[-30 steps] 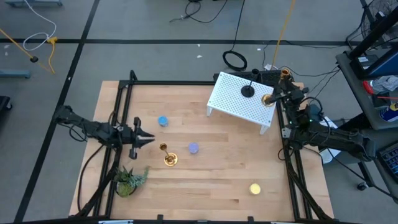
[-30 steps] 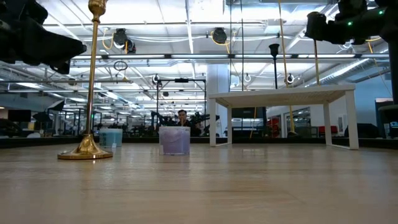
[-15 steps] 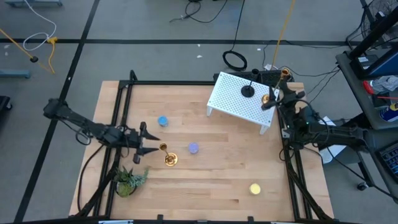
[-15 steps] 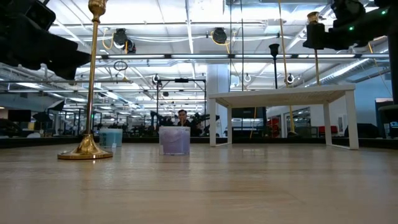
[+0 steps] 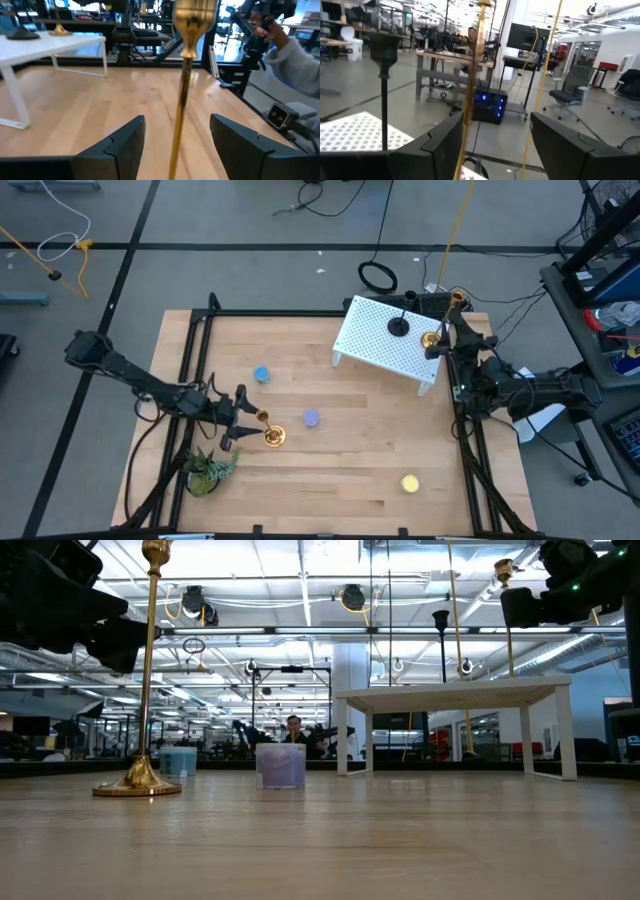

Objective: Pick & Place candle stick holders
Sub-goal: Put the right gold candle holder on the shelf aligned with the black candle holder, then put the gold candle holder on the shelf aligned with the gold and black candle holders

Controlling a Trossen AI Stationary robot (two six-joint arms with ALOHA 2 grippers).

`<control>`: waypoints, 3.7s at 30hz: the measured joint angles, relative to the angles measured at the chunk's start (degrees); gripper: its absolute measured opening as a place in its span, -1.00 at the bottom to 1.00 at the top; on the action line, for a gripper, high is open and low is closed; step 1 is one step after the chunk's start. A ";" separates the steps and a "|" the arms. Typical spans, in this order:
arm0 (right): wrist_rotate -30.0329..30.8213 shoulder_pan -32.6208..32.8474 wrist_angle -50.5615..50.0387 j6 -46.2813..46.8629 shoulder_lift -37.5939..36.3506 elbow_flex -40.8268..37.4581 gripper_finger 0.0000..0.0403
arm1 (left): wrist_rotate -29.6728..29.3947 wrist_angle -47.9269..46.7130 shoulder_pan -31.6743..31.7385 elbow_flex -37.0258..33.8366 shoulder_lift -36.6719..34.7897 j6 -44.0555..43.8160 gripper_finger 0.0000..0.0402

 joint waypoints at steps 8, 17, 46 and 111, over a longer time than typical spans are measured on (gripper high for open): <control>4.58 8.19 0.02 0.20 0.00 0.02 0.12 | -0.79 1.04 -0.02 6.25 10.14 3.92 0.12; 10.20 13.72 0.44 -2.29 0.00 0.04 0.12 | -1.48 1.01 -0.02 8.18 15.64 3.07 -0.03; 9.88 37.39 4.83 -1.49 1.10 0.04 -0.02 | -4.88 7.00 -0.02 9.03 15.57 -0.35 -0.88; -13.97 46.80 1.97 14.65 15.85 0.04 -0.03 | 38.11 -16.33 56.82 99.55 70.90 4.12 -0.90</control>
